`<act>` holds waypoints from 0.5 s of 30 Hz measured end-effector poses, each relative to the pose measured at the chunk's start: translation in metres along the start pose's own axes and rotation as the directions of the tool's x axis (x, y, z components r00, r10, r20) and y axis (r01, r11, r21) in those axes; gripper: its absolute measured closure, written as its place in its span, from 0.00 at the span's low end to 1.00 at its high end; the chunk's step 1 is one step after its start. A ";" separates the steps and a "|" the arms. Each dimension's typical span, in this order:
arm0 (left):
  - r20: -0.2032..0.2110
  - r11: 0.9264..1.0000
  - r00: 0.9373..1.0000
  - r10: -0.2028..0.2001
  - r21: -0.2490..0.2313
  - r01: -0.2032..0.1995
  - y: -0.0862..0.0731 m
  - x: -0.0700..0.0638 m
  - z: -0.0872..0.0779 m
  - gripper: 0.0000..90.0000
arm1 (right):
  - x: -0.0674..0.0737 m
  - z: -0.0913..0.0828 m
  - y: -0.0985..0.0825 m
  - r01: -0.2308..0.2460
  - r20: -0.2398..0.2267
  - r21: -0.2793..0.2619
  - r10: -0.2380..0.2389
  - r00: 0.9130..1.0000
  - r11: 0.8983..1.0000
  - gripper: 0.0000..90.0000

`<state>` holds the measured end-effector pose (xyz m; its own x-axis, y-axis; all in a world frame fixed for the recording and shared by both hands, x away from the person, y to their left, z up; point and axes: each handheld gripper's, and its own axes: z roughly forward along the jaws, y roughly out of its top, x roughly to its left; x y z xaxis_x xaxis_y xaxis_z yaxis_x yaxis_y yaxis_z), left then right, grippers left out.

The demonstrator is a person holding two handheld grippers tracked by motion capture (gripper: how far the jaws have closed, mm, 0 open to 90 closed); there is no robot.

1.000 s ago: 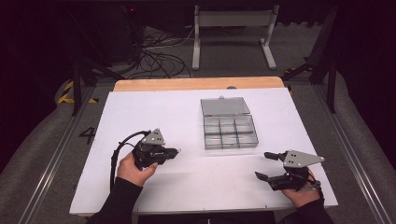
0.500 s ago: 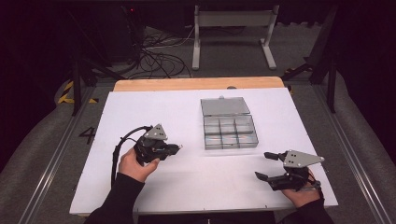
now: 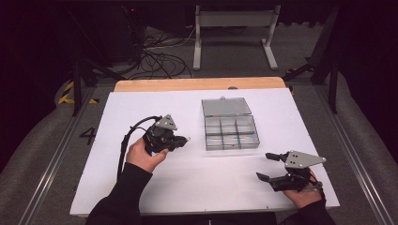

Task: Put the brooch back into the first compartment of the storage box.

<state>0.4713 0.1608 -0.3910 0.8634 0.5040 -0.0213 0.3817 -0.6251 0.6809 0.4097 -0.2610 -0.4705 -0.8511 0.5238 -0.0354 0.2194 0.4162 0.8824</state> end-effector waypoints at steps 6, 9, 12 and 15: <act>0.004 1.000 1.000 0.017 0.013 -0.017 0.012 0.000 0.006 0.93 | 0.000 0.000 0.000 0.000 -0.001 0.002 0.000 1.000 1.000 0.24; 0.003 1.000 1.000 0.023 0.015 -0.023 0.018 0.001 0.009 0.93 | -0.001 0.000 0.000 -0.002 -0.003 0.001 0.002 1.000 1.000 0.24; 0.002 0.999 1.000 0.029 0.019 -0.029 0.024 0.001 0.011 0.92 | -0.001 0.001 -0.001 -0.003 -0.005 0.000 0.003 1.000 1.000 0.24; 0.002 0.999 0.999 0.038 0.023 -0.038 0.030 0.001 0.013 0.93 | -0.001 0.001 -0.001 -0.005 -0.006 0.000 0.005 1.000 1.000 0.24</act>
<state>0.4881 0.1348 -0.3805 0.8781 0.4785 0.0031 0.3558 -0.6573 0.6643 0.4106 -0.2612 -0.4713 -0.8528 0.5215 -0.0287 0.2233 0.4139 0.8825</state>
